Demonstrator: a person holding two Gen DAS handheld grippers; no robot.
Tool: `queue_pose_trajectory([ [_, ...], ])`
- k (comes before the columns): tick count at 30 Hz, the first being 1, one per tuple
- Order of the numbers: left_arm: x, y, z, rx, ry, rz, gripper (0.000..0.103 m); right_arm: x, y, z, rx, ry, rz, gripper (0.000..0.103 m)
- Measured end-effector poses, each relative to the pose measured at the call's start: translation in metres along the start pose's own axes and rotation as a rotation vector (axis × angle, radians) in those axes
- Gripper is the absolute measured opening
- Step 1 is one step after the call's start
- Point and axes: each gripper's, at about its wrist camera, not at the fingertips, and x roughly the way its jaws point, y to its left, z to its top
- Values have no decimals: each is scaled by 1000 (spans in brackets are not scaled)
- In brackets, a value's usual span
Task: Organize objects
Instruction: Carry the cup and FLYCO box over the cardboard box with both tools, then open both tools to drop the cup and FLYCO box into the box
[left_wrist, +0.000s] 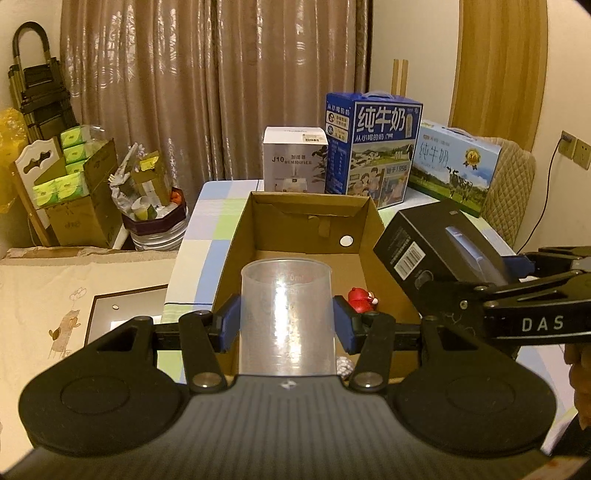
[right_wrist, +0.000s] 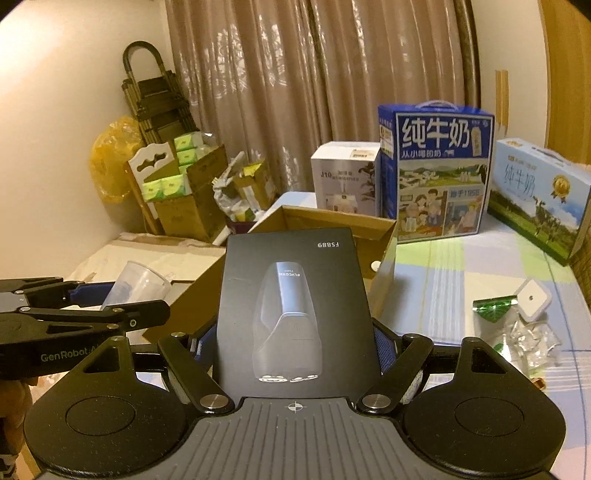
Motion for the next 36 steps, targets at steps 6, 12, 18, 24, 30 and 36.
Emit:
queue_pose_trajectory([
  [6,16,5,6,8,8,-7,47,15,-5,4,19,14,0,77],
  [12,31,8,8,18,28,-14,47,23,-10,7,41,14,-5,76],
  [18,47,8,9,29,48,-15,48,27,-16,10,57,12,-12,76],
  [24,52,9,12,35,44,2,60,29,-20,10,70,18,-12,77],
  [30,46,14,9,22,45,13,60,27,-23,7,84,21,-9,77],
  [36,40,16,5,17,48,23,60,25,-20,9,93,17,5,76],
])
